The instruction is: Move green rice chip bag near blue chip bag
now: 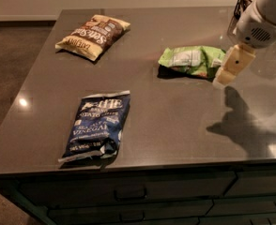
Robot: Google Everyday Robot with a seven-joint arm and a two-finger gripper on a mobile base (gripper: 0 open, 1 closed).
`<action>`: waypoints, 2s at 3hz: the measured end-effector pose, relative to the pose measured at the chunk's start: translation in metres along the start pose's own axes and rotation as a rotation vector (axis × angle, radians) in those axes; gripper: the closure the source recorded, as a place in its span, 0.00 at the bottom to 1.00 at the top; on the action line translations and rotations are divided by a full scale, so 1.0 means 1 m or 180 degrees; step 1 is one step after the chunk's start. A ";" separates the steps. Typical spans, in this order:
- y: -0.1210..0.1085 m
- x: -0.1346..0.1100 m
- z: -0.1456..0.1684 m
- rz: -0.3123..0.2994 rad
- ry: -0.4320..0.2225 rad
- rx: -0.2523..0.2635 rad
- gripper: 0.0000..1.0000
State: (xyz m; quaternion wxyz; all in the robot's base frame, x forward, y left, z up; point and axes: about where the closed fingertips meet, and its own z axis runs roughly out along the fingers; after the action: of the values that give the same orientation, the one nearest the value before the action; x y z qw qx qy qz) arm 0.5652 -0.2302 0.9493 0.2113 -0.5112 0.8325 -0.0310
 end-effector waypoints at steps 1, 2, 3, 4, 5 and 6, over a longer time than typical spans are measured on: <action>-0.041 -0.009 0.025 0.0147 -0.0168 0.0084 0.00; -0.076 -0.014 0.051 0.0268 -0.0270 0.0109 0.00; -0.099 -0.016 0.078 0.0383 -0.0321 0.0065 0.00; -0.112 -0.018 0.099 0.0447 -0.0325 0.0039 0.00; -0.117 -0.019 0.115 0.0489 -0.0317 -0.0006 0.15; -0.117 -0.021 0.121 0.0469 -0.0321 -0.0033 0.38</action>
Offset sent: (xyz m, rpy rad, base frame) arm 0.1425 -0.0301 -0.0316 0.1383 -0.0821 -0.1052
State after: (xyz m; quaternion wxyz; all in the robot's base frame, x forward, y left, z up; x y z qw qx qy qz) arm 0.7177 -0.2481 0.8777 0.2520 -0.4505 0.8563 0.0148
